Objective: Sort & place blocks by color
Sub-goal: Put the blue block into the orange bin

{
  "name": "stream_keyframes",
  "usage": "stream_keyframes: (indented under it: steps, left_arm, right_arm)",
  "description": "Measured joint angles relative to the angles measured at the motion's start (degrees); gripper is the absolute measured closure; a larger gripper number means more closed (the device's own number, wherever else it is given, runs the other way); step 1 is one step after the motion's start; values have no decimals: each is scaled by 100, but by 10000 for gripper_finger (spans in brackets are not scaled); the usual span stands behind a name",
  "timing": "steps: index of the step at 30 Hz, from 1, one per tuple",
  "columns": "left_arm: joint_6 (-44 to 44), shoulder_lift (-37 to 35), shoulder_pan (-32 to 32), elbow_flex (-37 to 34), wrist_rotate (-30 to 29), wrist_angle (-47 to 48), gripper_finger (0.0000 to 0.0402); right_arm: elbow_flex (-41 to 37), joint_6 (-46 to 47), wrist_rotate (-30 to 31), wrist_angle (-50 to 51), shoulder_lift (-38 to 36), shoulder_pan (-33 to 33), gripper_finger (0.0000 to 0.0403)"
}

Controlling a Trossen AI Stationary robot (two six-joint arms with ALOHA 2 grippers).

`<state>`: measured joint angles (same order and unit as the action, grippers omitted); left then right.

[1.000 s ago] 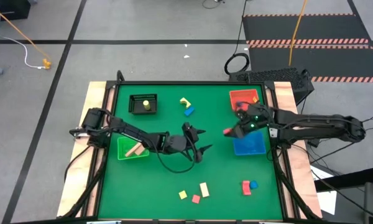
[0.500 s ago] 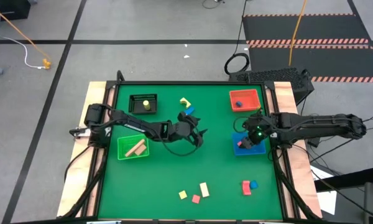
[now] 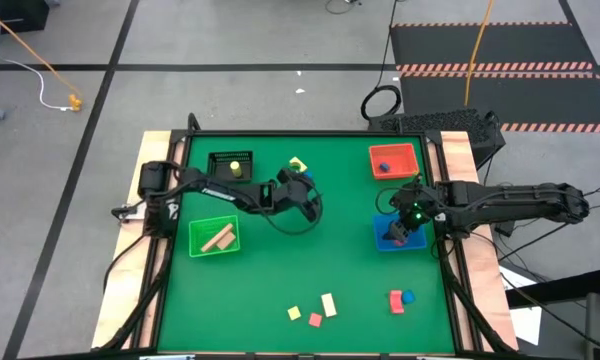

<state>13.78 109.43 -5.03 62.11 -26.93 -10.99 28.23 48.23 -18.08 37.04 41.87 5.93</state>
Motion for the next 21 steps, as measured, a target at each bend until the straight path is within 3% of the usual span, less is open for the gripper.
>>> stream_keyframes:
  steps: [5,11,21]
  left_arm:
    - [57,0,-499,0,27,318,100]
    - [827,0,-1107,0,824,623,115]
    - [824,0,-1130,0,951,1197,152]
  right_arm:
    - [0,-7,-12,-317,-17,0,116]
    - [0,-97,-18,-1173,-20,0,121]
    - [0,-117,-42,-2178,-20,0,121]
